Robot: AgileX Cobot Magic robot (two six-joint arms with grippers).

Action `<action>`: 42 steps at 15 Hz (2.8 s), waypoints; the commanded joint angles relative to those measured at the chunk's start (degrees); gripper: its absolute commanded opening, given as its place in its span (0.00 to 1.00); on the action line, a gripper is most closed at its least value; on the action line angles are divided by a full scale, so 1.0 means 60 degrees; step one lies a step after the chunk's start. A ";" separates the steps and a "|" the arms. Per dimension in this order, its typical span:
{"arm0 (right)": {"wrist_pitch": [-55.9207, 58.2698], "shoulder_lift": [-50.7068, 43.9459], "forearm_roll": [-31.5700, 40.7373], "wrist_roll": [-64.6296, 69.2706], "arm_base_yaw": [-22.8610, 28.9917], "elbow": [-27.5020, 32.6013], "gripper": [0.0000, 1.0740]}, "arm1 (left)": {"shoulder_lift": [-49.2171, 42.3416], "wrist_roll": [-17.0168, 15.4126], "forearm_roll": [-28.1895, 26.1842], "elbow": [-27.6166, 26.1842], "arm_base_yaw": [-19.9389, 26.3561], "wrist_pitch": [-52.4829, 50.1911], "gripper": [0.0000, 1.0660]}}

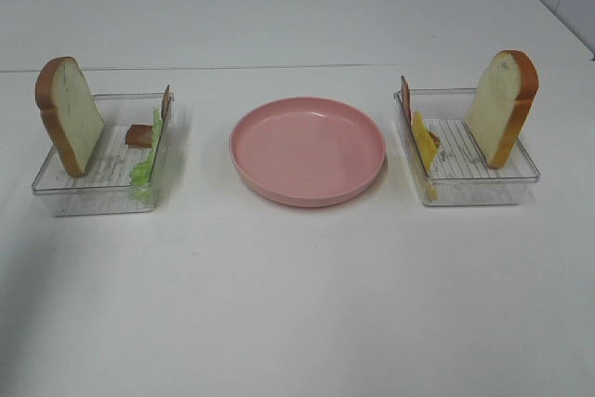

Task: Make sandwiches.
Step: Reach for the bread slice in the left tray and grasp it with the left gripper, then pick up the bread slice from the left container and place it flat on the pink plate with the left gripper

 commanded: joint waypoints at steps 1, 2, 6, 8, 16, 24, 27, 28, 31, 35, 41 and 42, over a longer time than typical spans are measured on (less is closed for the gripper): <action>-0.0095 -0.0258 -0.0038 -0.0086 -0.0029 0.0038 0.90 | 0.1089 0.0076 -0.0095 -0.0812 -0.0048 -0.0086 0.85; -0.0095 -0.0258 -0.0038 -0.0086 -0.0029 0.0038 0.90 | 0.1719 0.0076 -0.0115 -0.1261 -0.0048 -0.0086 0.85; -0.0095 -0.0258 -0.0038 -0.0086 -0.0029 0.0038 0.90 | 0.4498 0.0277 -0.0439 -0.3180 -0.0048 -0.0095 0.85; -0.0095 -0.0258 -0.0038 -0.0086 -0.0029 0.0038 0.90 | 0.5672 0.0277 -0.0859 -0.4030 -0.0048 0.0076 0.85; -0.0095 -0.0258 -0.0038 -0.0086 -0.0029 0.0038 0.90 | 0.9721 0.0993 -0.1996 -0.7897 -0.0583 0.1881 0.85; -0.0095 -0.0258 -0.0038 -0.0086 -0.0029 0.0038 0.90 | 1.1325 0.0688 -0.1165 -0.8432 -0.1108 0.1967 0.85; -0.0095 -0.0258 -0.0038 -0.0086 -0.0029 0.0038 0.90 | 1.1306 0.0201 -0.0735 -0.8432 -0.1108 0.2149 0.69; -0.0095 -0.0258 -0.0038 -0.0086 -0.0029 0.0038 0.90 | 1.1306 0.0095 -0.0640 -0.8432 -0.1108 0.2244 0.54; -0.0095 -0.0258 -0.0038 -0.0086 -0.0029 0.0038 0.90 | 1.1297 -0.0010 -0.0573 -0.8432 -0.1108 0.2473 0.06; -0.0095 -0.0258 -0.0038 -0.0086 -0.0029 0.0038 0.90 | 1.1230 -0.0038 -0.0573 -0.8442 -0.1108 0.2855 0.00; -0.0095 -0.0258 -0.0038 -0.0086 -0.0029 0.0038 0.90 | 1.0342 -0.0477 0.0296 -0.9798 -0.1108 0.4498 0.00; -0.0095 -0.0258 -0.0038 -0.0086 -0.0029 0.0038 0.90 | 1.0275 -0.0477 0.0277 -1.0065 -0.1108 0.4717 0.00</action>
